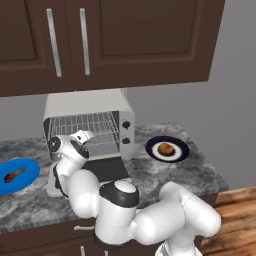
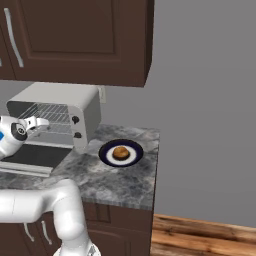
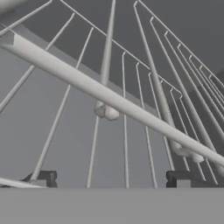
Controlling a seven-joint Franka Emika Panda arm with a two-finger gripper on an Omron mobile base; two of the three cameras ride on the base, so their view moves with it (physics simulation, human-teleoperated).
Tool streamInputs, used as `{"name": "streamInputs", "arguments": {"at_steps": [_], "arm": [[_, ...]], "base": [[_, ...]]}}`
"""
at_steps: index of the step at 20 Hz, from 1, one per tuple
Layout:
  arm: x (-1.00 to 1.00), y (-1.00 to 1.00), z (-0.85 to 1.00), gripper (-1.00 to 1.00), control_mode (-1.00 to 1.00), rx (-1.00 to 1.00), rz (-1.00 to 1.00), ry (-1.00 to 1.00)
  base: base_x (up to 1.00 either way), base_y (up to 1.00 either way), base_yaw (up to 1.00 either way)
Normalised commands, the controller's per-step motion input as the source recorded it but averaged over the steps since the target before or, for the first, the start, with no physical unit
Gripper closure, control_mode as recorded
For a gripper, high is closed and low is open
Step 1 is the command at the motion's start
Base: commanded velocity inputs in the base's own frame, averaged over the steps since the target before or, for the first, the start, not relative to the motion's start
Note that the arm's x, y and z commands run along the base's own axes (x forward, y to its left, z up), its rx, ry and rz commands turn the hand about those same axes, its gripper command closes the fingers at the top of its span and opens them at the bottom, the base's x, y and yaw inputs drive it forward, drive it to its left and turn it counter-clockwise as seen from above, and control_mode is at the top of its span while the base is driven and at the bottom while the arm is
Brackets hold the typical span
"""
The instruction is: Open the toaster oven door. Place the bread on the bottom rack in the toaster oven and place the chicken drumstick on the top rack.
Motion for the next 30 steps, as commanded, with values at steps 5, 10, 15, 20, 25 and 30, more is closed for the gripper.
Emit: {"name": "streamInputs", "arguments": {"at_steps": [5, 10, 15, 20, 25, 30], "arm": [[0.05, 0.14, -0.41, -1.0, -1.0, 0.0, 0.01, 0.0], [0.04, 0.2, -0.41, -1.0, -1.0, 0.0, 0.0, 0.01], [0.04, 0.21, -0.45, -1.0, -1.0, 0.0, 0.0, 0.02], [0.1, 0.18, -0.47, 1.0, -1.0, 0.0, 0.0, 0.03], [0.16, 0.1, -0.51, 1.0, -1.0, 0.03, 0.0, 0.08], [0.22, 0.0, -0.56, 1.0, -1.0, 0.07, 0.0, 0.1]], "base": [[0.0, 0.0, 0.0], [0.0, 0.0, 0.0], [0.0, 0.0, 0.0], [0.0, 0.0, 0.0], [0.0, 0.0, 0.0], [0.0, 0.0, 0.0]]}}
